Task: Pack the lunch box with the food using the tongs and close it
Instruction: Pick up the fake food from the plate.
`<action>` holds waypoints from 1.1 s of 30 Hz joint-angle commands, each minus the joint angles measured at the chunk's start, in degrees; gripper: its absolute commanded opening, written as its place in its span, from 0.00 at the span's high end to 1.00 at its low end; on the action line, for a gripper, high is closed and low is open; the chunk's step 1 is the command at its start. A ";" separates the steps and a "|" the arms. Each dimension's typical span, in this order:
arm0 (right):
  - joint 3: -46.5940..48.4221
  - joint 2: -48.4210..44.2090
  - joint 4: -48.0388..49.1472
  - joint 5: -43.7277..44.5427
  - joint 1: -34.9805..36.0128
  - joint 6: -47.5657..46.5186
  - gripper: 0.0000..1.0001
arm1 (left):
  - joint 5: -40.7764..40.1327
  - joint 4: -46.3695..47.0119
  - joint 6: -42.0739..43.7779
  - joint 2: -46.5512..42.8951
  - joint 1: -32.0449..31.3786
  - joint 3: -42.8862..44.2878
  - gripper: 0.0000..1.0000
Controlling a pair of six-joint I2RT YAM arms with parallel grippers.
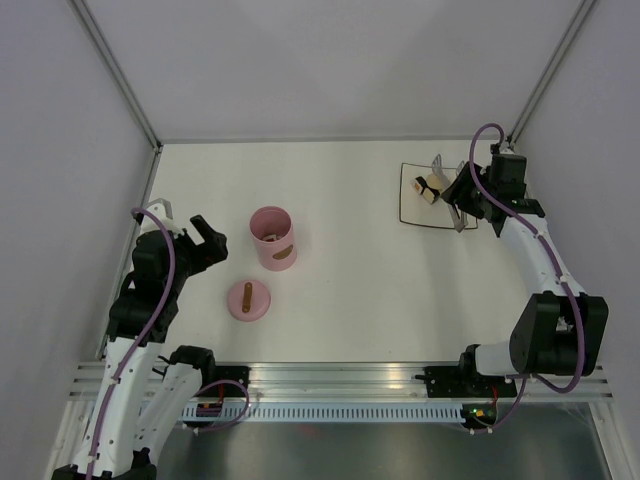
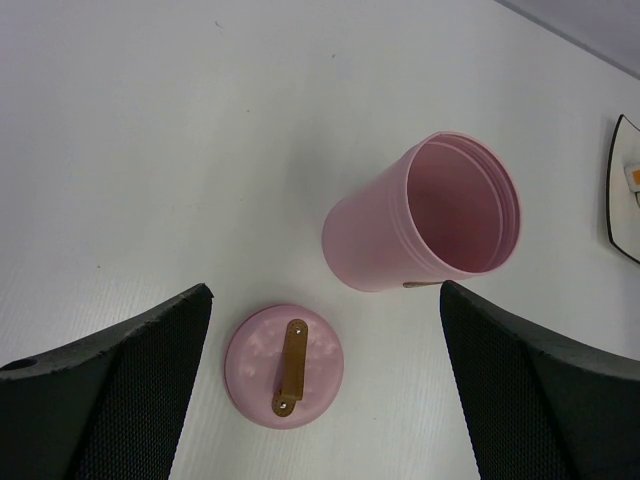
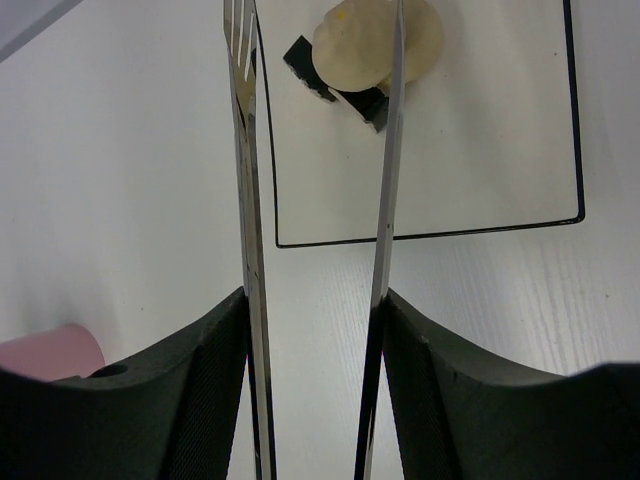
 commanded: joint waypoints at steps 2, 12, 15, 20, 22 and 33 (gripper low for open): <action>0.23 1.40 1.50 -0.22 0.07 -0.67 0.40 | 0.58 2.51 2.09 0.16 -0.04 -0.11 0.00; 0.58 4.21 2.03 -0.04 0.07 -1.99 0.41 | 0.76 2.60 2.18 0.24 -0.04 -0.11 0.00; 0.94 5.09 2.03 0.04 0.16 -2.43 0.41 | 0.76 2.60 2.18 0.33 -0.04 -0.11 0.00; 1.55 6.58 1.77 0.40 0.16 -3.22 0.41 | 1.02 2.60 2.27 0.42 0.05 -0.11 0.00; 1.73 7.11 1.77 0.40 0.43 -3.39 0.41 | 1.02 2.69 2.27 0.51 -0.03 -0.11 0.00; 3.57 9.49 2.29 0.57 2.01 -3.66 0.56 | 0.93 2.69 2.35 0.33 -0.04 -0.11 0.00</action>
